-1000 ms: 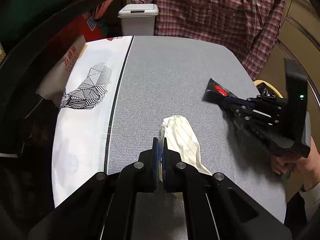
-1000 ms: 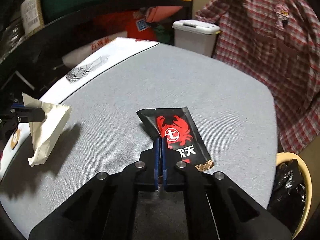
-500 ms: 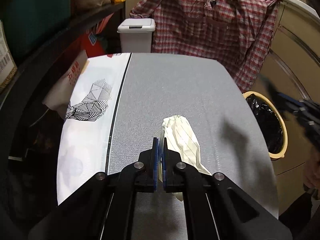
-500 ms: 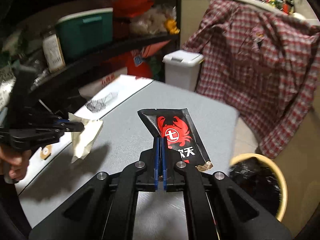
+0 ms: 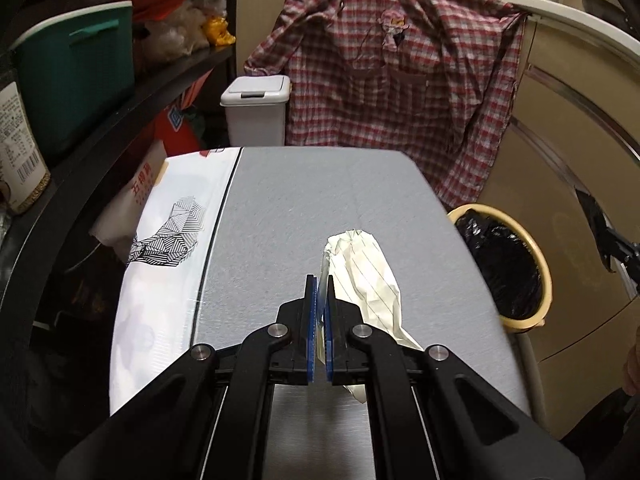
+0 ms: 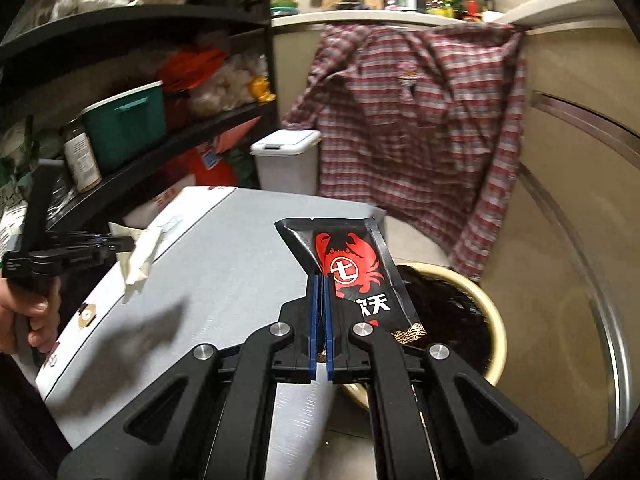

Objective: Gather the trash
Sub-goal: 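Carry the tissue and snack packet over the bin and open both tools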

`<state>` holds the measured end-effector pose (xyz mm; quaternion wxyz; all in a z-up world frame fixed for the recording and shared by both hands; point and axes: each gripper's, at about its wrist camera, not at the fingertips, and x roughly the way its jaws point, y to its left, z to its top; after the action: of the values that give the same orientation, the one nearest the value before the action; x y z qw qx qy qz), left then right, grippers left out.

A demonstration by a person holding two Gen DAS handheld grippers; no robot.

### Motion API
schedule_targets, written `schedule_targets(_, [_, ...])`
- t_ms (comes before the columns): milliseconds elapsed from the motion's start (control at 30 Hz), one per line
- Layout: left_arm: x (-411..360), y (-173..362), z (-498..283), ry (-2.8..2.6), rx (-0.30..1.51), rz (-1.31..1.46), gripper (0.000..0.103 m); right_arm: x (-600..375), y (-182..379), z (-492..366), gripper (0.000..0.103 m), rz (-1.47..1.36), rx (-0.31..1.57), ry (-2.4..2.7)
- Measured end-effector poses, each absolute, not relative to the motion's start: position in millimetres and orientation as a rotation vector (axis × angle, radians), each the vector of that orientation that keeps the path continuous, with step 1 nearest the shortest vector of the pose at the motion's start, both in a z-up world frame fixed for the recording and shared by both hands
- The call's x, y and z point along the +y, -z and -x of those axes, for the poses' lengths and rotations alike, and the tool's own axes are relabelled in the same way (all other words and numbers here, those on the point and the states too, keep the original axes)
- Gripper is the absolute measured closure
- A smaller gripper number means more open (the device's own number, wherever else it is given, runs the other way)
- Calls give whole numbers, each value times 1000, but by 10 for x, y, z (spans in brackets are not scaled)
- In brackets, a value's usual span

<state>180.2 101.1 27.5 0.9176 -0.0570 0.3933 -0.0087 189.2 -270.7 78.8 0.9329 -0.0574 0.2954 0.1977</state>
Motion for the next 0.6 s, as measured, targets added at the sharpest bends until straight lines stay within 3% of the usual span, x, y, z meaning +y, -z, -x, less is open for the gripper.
schedule_targets(600, [10, -513, -1894, 120, 765, 123, 100, -3441, -787, -2080, 100, -9, 588, -287])
